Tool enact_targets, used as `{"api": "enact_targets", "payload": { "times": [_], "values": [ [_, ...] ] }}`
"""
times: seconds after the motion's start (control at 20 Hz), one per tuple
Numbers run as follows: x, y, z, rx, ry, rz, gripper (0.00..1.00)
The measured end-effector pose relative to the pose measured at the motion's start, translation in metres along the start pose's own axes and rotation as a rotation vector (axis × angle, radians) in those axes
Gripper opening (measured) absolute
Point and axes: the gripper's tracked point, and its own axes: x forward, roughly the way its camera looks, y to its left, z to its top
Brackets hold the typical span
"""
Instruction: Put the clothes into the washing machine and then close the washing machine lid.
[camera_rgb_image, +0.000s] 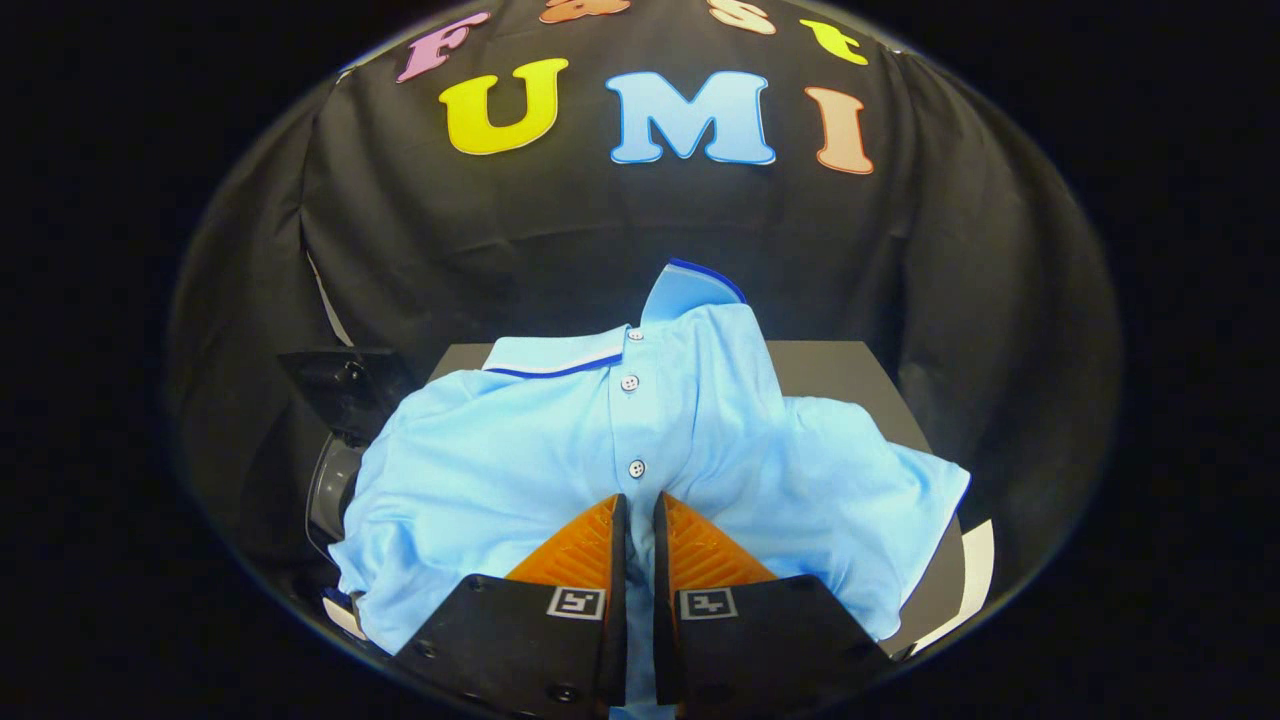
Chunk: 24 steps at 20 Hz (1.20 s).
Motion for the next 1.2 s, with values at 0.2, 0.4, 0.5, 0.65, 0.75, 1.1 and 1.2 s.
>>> {"api": "enact_targets", "payload": {
  "times": [0.2, 0.4, 0.5, 0.65, 0.75, 1.1, 1.2],
  "values": [
    [-0.011, 0.002, -0.002, -0.009, -0.019, -0.025, 0.02],
    [-0.017, 0.005, 0.002, 0.018, -0.035, -0.021, 0.02],
    [-0.024, 0.007, 0.006, 0.053, -0.043, -0.002, 0.01],
    [-0.038, 0.010, 0.017, 0.105, -0.079, 0.024, 0.01],
    [-0.050, 0.013, 0.027, 0.122, -0.106, 0.035, 0.01],
    [-0.093, 0.033, 0.061, 0.101, -0.205, 0.061, 0.01],
    [-0.103, 0.040, 0.070, 0.084, -0.228, 0.063, 0.01]
  ]
}}
